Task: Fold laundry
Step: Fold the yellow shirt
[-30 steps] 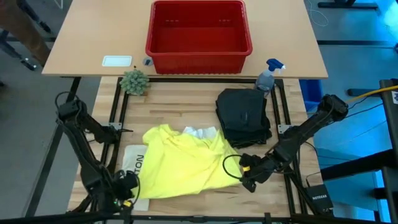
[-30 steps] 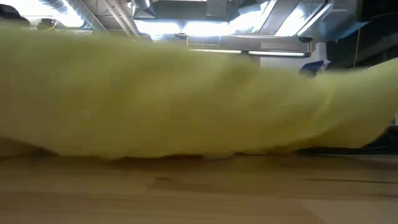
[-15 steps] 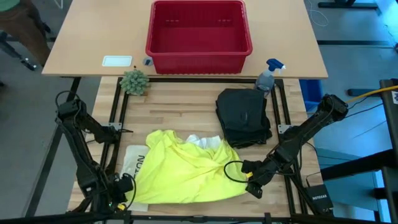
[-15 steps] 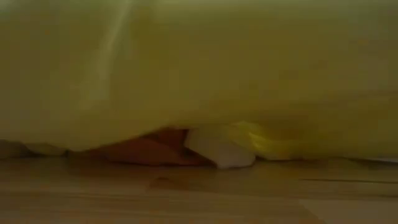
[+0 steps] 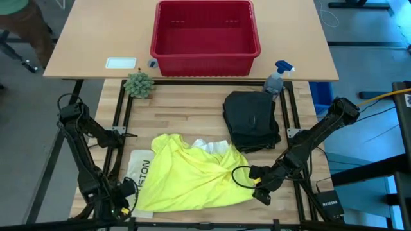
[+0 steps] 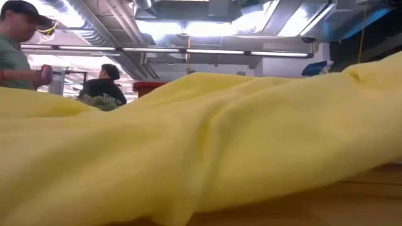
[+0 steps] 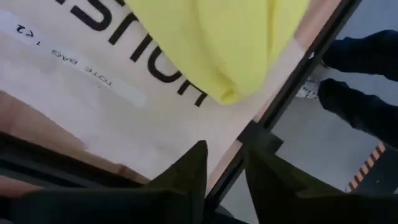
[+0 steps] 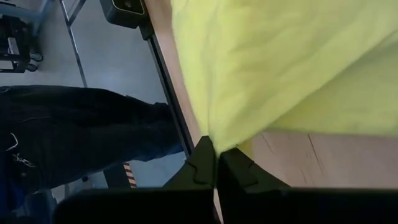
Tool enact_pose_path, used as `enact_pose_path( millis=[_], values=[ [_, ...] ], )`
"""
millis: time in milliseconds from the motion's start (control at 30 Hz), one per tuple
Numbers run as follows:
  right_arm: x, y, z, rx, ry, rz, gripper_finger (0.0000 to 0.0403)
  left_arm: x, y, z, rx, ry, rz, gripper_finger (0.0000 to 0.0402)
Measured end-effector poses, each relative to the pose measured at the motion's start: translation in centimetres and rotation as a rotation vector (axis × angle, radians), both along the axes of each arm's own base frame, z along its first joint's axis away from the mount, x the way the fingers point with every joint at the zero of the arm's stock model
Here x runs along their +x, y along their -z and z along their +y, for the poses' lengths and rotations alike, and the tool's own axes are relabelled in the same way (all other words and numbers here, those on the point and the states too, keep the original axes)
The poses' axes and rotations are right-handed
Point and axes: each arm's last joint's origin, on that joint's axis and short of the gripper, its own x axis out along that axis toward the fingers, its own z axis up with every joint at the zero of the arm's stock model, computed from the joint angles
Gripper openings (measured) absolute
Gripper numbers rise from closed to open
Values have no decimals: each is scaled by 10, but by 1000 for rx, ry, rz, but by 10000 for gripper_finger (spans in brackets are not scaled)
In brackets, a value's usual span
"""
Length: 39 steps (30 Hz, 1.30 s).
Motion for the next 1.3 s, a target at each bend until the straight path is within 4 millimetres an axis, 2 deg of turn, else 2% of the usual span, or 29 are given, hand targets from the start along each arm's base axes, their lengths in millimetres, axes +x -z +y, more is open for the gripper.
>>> enact_pose_path(
  millis=[133,300,467,600,733,833,967,1200,1300],
  values=[
    [0,0,0,-1,0,-3,0,3,-2,-3,-21,-23,-79,105],
    [1,-1,0,-15,21,-30,0,19,-6,-2,13,-98,-311,95],
    [3,-1,0,-18,33,-52,0,47,-11,8,117,-138,-510,88],
    [3,-1,0,-14,35,-47,0,77,-17,21,202,-153,-641,88],
    [3,-1,0,-18,42,-45,0,104,-22,36,262,-142,-705,88],
    [3,-1,-1,-41,58,-61,8,114,-23,45,293,-156,-708,88],
    [4,-1,-2,-86,32,-111,57,121,-23,53,308,-201,-706,88],
    [4,-1,-2,-117,43,-141,214,123,-21,56,272,-247,-675,88],
    [7,-1,-5,-187,106,-191,262,121,-17,49,214,-220,-634,86]
  ],
)
